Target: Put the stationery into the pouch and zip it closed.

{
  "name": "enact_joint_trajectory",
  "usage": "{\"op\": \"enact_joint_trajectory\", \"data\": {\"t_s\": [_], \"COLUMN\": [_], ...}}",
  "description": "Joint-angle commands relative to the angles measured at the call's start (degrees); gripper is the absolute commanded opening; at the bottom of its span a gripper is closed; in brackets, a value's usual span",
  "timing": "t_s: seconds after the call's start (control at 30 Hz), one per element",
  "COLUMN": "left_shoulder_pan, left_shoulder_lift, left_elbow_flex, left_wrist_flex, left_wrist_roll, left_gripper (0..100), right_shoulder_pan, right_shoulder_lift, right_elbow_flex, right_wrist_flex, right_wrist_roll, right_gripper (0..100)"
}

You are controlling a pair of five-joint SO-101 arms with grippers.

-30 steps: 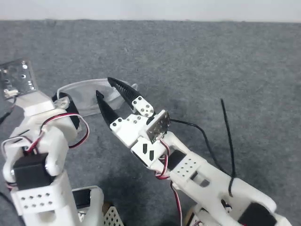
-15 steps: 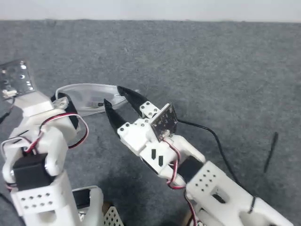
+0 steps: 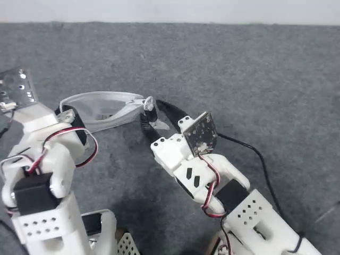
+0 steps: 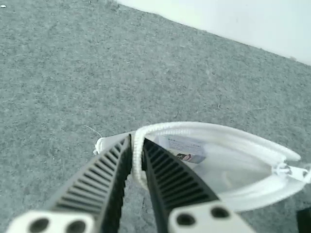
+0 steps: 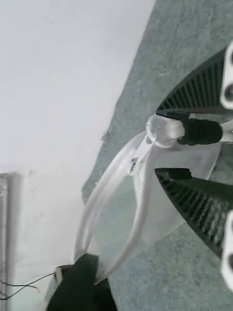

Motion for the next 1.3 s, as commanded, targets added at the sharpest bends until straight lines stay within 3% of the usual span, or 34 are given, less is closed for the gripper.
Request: {"op": "enact_joint_trajectory", "data": {"t_s": [0.0, 0.3, 0.77, 0.9, 1.1, 1.27], "left_shoulder_pan": [-0.44, -0.44, -0.44, -0.44, -0.44, -0.44], "left_shoulder_lift": [-0.97, -0.97, -0.97, -0.97, -0.97, -0.97], "left_elbow_flex": [-0.4, -0.4, -0.4, -0.4, -0.4, -0.4], "left_wrist_flex": [-1.49, -1.49, -1.49, -1.49, -1.41, -1.41], "left_wrist_roll": [-0.44, -0.44, -0.44, -0.44, -0.53, -0.53], "left_gripper": [1, 1, 1, 1, 1, 1], "right_shoulder_pan": [0.66, 0.66, 1.01, 1.1, 0.84, 0.66], "right_shoulder_lift": [-2.15, -2.15, 19.3, 19.47, 19.47, 19.47], "right_elbow_flex": [-1.32, 3.34, 5.98, 7.03, 10.81, 12.48], "right_wrist_flex": [2.42, 3.03, -27.03, -29.85, -36.18, -39.52], "right_wrist_roll": [-0.35, 1.23, 1.76, 1.93, 10.9, 12.84], "right_gripper": [16.2, 16.2, 16.2, 16.2, 16.2, 16.2]}}
